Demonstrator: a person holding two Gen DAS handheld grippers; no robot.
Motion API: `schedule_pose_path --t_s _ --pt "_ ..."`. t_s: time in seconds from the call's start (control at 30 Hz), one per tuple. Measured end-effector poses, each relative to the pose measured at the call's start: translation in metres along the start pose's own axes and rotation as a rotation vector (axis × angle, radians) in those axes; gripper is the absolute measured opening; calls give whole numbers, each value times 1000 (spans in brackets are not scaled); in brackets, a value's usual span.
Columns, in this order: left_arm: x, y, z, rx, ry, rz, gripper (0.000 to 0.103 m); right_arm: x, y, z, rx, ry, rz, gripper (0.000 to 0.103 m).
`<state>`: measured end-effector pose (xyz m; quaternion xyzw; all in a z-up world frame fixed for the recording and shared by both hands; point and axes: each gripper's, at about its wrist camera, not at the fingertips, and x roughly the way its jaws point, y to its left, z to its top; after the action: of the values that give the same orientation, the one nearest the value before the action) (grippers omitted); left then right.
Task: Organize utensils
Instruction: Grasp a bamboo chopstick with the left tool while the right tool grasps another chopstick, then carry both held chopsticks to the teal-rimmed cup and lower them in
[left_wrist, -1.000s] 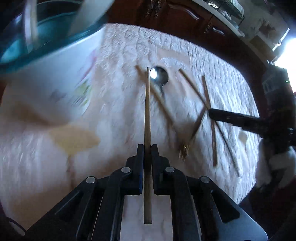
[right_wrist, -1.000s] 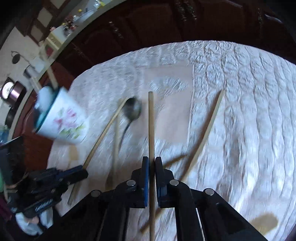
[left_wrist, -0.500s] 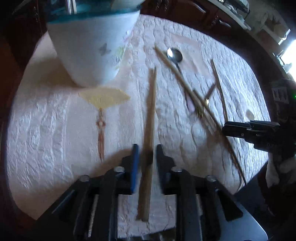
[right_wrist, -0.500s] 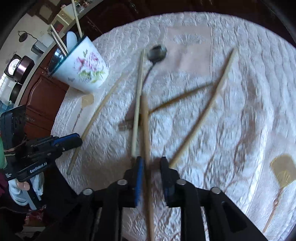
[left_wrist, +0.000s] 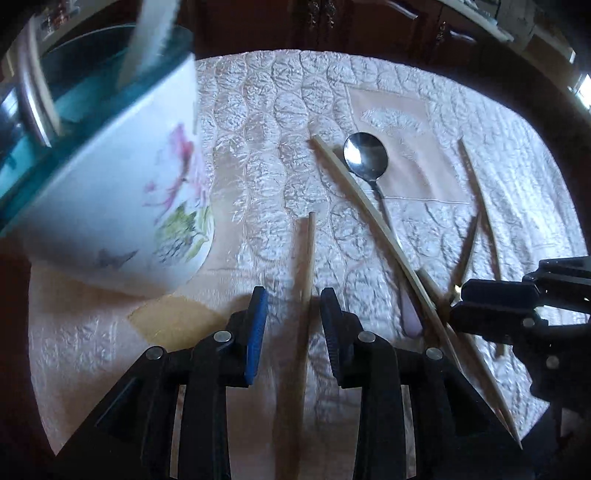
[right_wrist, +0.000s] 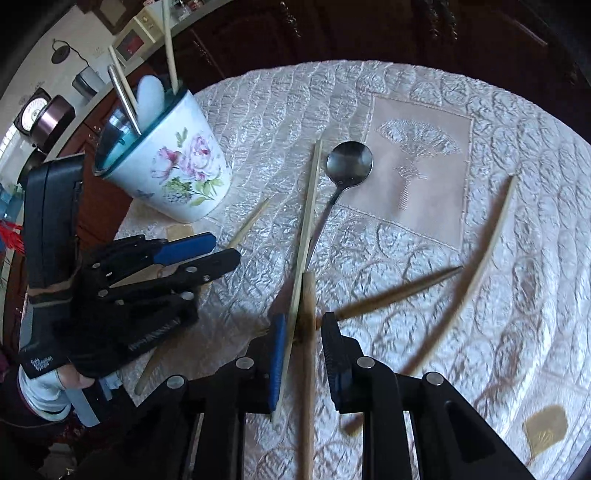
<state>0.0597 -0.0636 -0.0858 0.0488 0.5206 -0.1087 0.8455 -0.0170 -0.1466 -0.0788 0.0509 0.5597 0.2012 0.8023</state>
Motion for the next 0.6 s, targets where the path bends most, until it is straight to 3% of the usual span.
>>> schedule_pose_path --t_s 0.23,0.3,0.4,0.6 --pt "7 2 9 -18 5 -13 28 25 1 15 9 33 17 12" --pt "4 2 8 -5 7 -45 5 29 -1 17 32 47 45 10" --pt "-9 12 1 -40 3 -119 5 19 -1 15 38 18 49 8" --pt "-59 33 -5 -84 -90 -211 5 -29 7 7 6 -75 73 8"
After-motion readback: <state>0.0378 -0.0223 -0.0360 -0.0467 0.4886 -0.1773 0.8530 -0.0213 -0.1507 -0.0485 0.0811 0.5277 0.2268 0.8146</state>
